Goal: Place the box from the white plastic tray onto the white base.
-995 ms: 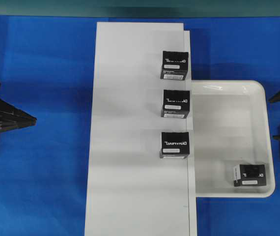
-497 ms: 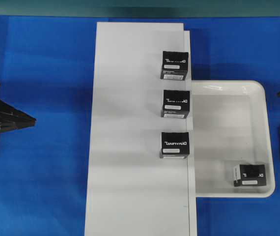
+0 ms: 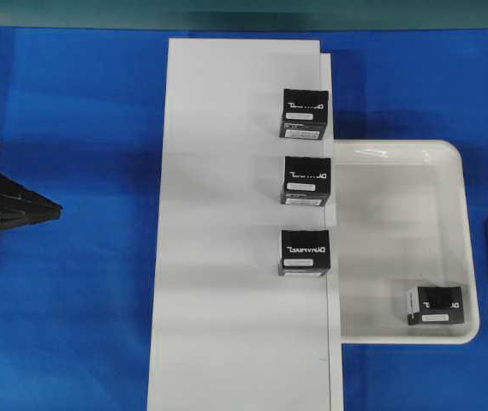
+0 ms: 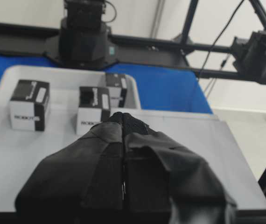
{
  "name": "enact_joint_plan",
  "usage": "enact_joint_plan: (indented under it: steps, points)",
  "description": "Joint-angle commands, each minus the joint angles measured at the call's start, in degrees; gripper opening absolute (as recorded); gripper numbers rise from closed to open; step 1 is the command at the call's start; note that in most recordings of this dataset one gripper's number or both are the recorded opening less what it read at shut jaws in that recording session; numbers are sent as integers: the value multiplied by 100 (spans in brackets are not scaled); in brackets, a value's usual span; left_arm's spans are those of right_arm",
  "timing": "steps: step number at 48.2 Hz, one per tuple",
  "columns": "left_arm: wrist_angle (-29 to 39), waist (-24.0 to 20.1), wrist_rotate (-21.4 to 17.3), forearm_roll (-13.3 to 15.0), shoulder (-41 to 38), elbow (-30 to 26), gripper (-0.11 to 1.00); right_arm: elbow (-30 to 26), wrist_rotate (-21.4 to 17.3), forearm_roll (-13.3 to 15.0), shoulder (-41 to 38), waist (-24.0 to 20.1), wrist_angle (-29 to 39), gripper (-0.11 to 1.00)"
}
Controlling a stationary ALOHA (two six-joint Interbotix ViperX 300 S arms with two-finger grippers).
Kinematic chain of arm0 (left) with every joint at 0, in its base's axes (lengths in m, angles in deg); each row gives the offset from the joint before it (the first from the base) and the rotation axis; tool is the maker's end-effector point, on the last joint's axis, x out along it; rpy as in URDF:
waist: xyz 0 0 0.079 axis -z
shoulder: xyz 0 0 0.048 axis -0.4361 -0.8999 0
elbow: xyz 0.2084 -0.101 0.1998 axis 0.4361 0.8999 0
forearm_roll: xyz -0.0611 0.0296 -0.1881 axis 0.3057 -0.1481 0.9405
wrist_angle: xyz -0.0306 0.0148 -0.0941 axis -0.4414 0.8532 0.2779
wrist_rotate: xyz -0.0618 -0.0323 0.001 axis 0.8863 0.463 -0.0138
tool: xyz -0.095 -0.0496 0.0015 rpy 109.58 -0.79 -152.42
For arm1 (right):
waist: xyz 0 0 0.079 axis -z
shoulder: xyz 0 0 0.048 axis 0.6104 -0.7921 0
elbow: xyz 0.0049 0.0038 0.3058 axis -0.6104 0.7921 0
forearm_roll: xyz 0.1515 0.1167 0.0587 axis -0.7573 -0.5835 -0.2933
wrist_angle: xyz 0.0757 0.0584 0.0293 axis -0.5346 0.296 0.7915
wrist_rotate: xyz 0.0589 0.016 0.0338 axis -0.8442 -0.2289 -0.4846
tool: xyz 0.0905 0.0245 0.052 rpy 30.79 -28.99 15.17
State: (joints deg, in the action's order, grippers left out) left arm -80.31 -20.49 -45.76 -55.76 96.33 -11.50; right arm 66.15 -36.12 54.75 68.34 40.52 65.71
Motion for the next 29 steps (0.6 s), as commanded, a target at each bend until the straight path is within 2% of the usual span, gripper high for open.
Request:
enact_joint_plan:
  steps: [1,18,29]
  points:
    - [-26,0,26,-18,-26,-167,-7,-18,0,-35,9,18,-88,99]
    - [246,9,62,-18,0,-167,-7,18,0,-18,0,18,-185,99]
    - [255,9,26,-18,141,-158,-7,105,18,-26,-79,18,-510,99]
